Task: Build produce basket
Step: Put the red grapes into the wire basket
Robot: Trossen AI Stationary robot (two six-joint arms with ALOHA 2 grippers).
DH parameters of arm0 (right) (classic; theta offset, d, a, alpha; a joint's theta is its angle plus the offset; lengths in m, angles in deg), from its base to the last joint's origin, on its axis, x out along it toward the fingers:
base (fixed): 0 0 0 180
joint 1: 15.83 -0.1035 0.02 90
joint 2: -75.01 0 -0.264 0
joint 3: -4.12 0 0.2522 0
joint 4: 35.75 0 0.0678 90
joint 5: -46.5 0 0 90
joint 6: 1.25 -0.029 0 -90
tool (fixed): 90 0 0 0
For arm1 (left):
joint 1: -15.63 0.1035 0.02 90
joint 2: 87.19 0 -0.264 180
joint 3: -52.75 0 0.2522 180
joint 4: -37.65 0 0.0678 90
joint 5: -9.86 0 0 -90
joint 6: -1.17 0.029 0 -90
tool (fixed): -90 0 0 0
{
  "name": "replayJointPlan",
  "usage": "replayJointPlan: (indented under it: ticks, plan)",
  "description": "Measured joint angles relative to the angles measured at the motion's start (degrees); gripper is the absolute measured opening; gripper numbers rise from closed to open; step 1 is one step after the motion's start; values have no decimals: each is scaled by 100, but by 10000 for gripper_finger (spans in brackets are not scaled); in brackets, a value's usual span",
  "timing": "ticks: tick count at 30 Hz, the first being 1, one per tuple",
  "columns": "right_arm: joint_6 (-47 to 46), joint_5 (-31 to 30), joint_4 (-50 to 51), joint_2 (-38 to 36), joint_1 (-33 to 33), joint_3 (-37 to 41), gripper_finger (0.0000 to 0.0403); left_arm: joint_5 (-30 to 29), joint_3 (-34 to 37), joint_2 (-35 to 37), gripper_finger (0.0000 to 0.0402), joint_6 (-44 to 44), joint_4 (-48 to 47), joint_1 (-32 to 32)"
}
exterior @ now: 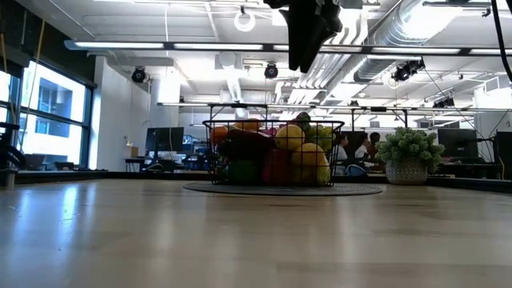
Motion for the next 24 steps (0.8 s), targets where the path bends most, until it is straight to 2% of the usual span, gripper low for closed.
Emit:
replayJointPlan:
  ticks: [9,15,24]
  plan:
    - [9,-4,-59,-2,11,0,240,99,750,0,191,-84,1734,-193]
    - [-23,-4,-67,-2,11,0,240,129,814,-283,190,19,1768,-223]
    - [-26,-4,-140,-2,11,0,240,707,818,-1336,191,259,2078,-223]
